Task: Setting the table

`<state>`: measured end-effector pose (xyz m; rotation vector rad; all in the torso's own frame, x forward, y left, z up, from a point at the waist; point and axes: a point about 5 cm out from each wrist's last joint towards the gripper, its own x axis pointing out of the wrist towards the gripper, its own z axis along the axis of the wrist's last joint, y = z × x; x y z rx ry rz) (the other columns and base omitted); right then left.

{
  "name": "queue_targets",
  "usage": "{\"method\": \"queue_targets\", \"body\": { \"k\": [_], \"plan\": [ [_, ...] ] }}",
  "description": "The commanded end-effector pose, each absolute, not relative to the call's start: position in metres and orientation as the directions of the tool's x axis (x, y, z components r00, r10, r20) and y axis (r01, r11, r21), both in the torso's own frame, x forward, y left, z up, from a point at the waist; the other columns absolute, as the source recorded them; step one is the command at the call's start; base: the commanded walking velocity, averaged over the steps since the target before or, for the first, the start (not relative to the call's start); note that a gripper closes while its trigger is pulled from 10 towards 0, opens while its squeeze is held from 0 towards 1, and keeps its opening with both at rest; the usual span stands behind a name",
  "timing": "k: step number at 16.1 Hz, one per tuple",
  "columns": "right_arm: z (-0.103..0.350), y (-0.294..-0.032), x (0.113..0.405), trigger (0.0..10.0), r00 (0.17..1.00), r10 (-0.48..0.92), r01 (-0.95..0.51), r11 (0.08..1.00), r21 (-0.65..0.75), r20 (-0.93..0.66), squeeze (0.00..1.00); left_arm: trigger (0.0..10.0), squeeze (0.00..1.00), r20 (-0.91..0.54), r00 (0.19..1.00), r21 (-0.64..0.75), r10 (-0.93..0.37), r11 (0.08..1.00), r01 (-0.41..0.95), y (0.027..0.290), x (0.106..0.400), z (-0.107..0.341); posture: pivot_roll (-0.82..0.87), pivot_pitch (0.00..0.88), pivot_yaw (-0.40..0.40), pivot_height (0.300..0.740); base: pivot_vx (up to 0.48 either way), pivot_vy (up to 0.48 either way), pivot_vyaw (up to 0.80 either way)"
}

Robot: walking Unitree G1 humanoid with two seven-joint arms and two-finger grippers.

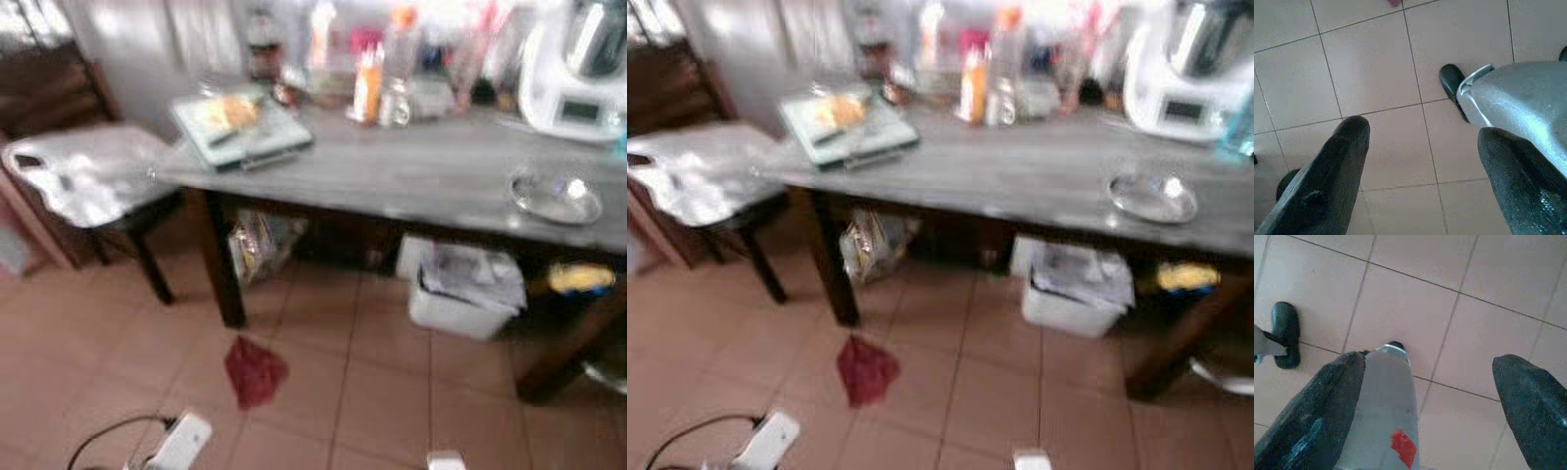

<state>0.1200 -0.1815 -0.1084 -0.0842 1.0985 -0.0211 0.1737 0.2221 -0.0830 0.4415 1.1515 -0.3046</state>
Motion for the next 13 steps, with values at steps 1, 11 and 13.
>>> {"method": "queue_targets", "body": {
  "k": [1, 11, 13],
  "plan": [
    [-0.1081, -0.1789, 0.122, 10.0, 0.457, -0.05, -0.029, 0.997, -0.071, -0.888, 0.0, 10.0, 0.0, -0.92, 0.393, 0.19, -0.006, 0.868, 0.459, 0.2247, 0.1792, -0.0798, 0.11, 0.025, -0.028, 0.74, 0.0, 0.0, 0.0],
    [-0.1072, -0.1856, 0.123, 10.0, 0.458, -0.062, -0.026, 0.996, -0.083, -0.887, 0.0, 10.0, 0.0, -0.919, 0.394, 0.182, -0.016, 0.869, 0.46, 0.2192, 0.1805, -0.0804, 0.1, 0.017, -0.034, 0.74, -0.213, 0.0, 0.0],
    [-0.107, -0.1862, 0.1234, 10.0, 0.458, -0.064, -0.023, 0.996, -0.084, -0.887, 0.0, 10.0, 0.0, -0.919, 0.394, 0.181, -0.018, 0.868, 0.463, 0.2181, 0.1805, -0.0807, 0.1, 0.018, -0.034, 0.74, -0.343, 0.0, 0.0]
  ]
}}
